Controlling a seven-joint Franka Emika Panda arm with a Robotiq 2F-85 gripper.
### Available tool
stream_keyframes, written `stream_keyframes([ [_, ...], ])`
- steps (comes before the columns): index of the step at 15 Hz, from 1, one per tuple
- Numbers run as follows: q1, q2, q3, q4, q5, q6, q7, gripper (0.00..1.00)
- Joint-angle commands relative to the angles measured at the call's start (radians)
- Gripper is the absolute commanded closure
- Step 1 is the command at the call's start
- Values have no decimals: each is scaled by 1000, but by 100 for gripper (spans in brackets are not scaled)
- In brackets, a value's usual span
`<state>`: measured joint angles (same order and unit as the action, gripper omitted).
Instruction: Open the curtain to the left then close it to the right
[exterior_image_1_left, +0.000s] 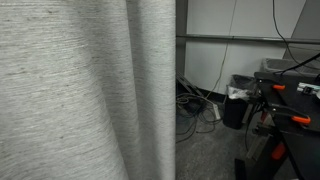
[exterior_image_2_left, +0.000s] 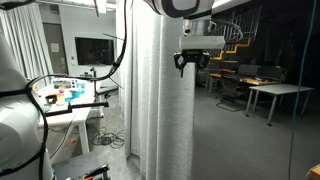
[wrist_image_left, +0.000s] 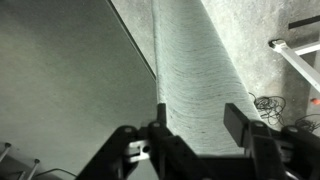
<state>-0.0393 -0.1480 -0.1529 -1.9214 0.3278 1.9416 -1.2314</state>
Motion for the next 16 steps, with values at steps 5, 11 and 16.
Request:
stream_keyframes([
  [5,6,-31,-8,-56,197,52,-115,0],
  [11,3,-31,-6,-80,363,89,-237,25],
  [16,-5,-32,-1,-86,359,84,-254,61],
])
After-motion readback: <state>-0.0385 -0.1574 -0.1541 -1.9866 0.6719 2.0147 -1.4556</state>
